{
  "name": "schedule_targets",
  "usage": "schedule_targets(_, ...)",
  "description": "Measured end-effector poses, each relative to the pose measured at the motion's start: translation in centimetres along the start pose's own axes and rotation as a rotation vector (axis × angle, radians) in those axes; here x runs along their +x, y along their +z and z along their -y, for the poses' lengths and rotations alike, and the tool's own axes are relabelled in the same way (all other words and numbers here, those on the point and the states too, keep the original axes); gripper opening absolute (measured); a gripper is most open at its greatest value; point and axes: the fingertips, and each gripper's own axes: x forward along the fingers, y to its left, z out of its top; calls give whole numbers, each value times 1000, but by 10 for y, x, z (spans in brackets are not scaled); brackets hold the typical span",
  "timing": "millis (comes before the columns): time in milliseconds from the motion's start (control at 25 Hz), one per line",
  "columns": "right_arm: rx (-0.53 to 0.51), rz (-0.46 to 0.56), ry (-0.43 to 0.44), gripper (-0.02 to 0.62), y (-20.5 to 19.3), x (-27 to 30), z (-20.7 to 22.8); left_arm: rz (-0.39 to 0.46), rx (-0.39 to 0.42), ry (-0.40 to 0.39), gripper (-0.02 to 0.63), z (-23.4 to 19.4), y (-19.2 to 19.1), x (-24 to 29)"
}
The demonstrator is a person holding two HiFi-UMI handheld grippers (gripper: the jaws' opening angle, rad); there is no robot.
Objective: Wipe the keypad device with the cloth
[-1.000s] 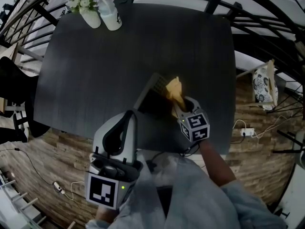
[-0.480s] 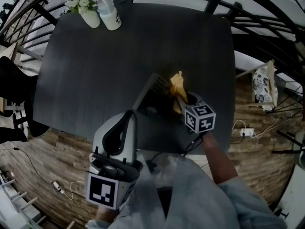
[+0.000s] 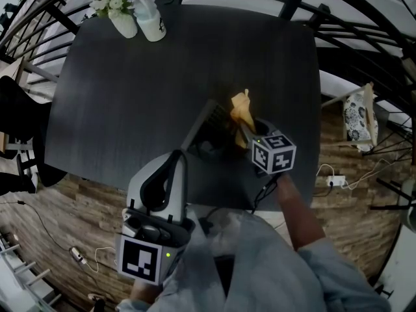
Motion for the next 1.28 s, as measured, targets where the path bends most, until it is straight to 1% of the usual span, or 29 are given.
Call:
schedule_targets(560,-47,71,47,100,57,12,-38,27,3,5,12,-8,9,-8)
schedule_targets(720,-57,86,54,100,66,13,-47,33,2,5,13,-12,10,-10)
schedule_targets(920,-41,116,78,100,73,7,-58,38,5,-7,13,-14,11,-12)
schedule_targets(1080,-17,153,66,100,78,-5,-62,44,10,-23,12,-14,13,-14)
schedule_targets(1280,-26,227,20,100,93,-34,-63,60,14,-51,13,-12,18,-13)
